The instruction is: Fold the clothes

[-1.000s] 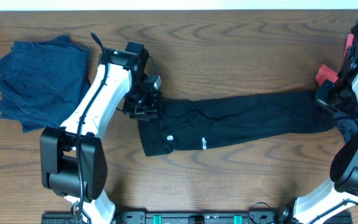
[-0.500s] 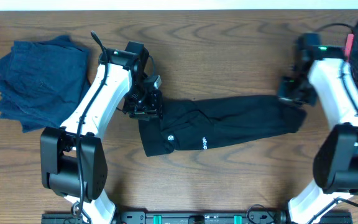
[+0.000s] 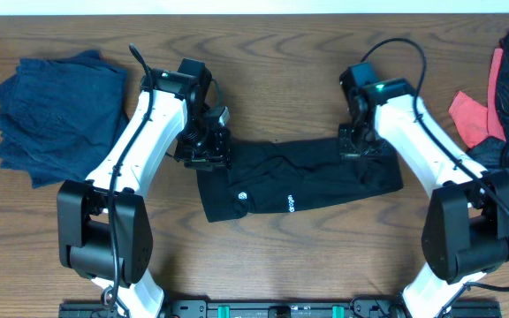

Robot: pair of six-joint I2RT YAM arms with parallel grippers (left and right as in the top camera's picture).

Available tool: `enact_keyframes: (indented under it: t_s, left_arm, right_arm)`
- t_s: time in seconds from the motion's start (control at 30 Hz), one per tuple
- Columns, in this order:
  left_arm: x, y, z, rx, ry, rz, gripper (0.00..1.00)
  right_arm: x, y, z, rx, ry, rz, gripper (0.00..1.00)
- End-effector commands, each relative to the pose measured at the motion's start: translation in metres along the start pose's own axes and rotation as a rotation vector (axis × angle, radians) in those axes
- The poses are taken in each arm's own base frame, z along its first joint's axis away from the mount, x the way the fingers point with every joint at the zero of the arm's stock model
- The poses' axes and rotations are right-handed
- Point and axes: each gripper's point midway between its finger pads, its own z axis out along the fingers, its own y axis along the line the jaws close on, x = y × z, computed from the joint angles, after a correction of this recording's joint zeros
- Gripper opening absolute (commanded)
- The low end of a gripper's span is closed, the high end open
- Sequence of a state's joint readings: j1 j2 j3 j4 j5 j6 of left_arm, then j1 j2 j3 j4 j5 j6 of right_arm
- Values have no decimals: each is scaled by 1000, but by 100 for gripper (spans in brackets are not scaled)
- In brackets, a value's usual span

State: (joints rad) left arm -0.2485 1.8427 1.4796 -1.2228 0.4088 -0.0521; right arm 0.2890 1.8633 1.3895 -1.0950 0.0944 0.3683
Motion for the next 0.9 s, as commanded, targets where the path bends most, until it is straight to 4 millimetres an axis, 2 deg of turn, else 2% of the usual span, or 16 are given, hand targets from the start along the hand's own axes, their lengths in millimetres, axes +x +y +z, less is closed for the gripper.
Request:
enact_keyframes:
  t_s: [0.0,0.13,0.2,0.37,0.47,0.6,0.77,0.8,0.87]
  left_arm:
    - [2,0,-3,0,-7,5,44]
    - [1,0,-3,0,-8,5,44]
    - [1,0,-3,0,-8,5,44]
    - [1,0,-3,0,-8,5,44]
    - [1,0,-3,0,-8,5,44]
    - [1,0,-3,0,-8,5,44]
    - [1,0,-3,0,-8,5,44]
    - [2,0,-3,0,-7,5,45]
    - [2,0,-3,0,-7,5,55]
  right_arm:
    - [5,5,-3,-1,-19,5,8]
    - [5,11,-3,-26,-19,0,17]
    - [4,21,-3,-82,-17,-23,19]
    - [6,68,-14,-351,-16,-204,22]
    - [6,82,-19,-437,-24,-260,25]
    - [5,74,-16,-394,-27,-252,25]
    - [1,33,-5,-199,-13,-108,23]
    - [0,27,-5,-174,-15,-92,22]
    - [-3,18,-5,-142,-27,-64,22]
